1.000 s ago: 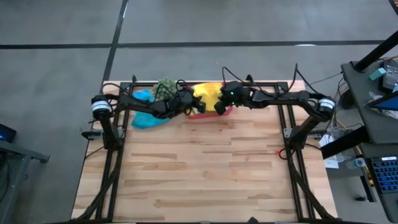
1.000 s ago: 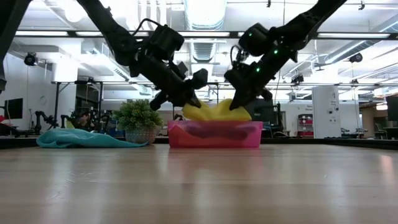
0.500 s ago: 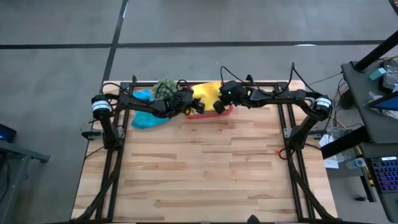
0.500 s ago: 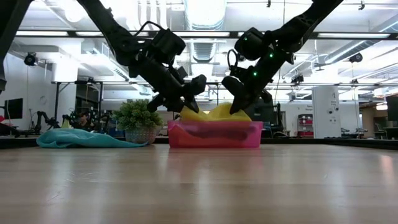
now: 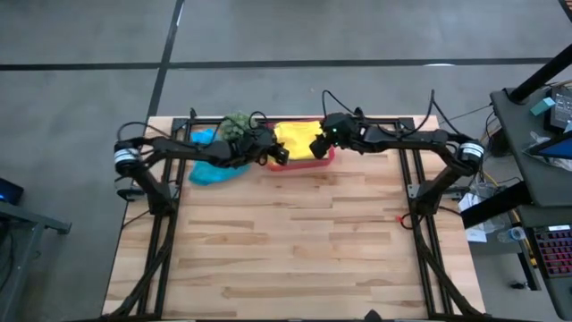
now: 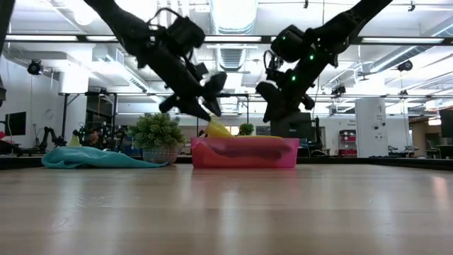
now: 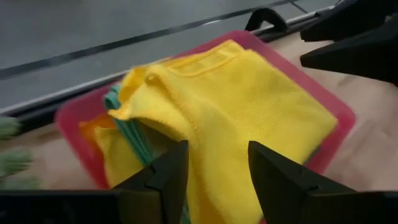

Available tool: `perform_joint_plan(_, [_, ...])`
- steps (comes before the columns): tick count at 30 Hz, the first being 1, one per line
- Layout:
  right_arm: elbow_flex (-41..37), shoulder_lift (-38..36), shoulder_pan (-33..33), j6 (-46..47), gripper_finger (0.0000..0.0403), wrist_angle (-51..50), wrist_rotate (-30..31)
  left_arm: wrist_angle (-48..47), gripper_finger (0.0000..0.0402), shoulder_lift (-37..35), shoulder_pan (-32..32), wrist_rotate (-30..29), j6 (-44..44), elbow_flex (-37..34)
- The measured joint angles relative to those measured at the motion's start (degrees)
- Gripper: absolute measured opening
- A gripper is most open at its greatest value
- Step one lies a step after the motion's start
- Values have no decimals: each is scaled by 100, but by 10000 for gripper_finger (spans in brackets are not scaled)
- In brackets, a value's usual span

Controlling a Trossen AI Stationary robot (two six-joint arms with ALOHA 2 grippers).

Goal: Fold microfiber towels
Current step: Put the folded yellow microfiber towel into the red bin, then fold the blue microfiber towel

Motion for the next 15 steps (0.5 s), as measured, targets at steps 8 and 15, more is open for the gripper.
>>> perform_joint_plan(8, [0, -742, 148, -61, 189, -744, -268, -1717, 151, -1157, -700, 307, 89, -33])
perform_joint_plan(15, [-20, -1337, 682, -60, 184, -1180, -298, -3445, 151, -1635, -1785, 363, -608, -168])
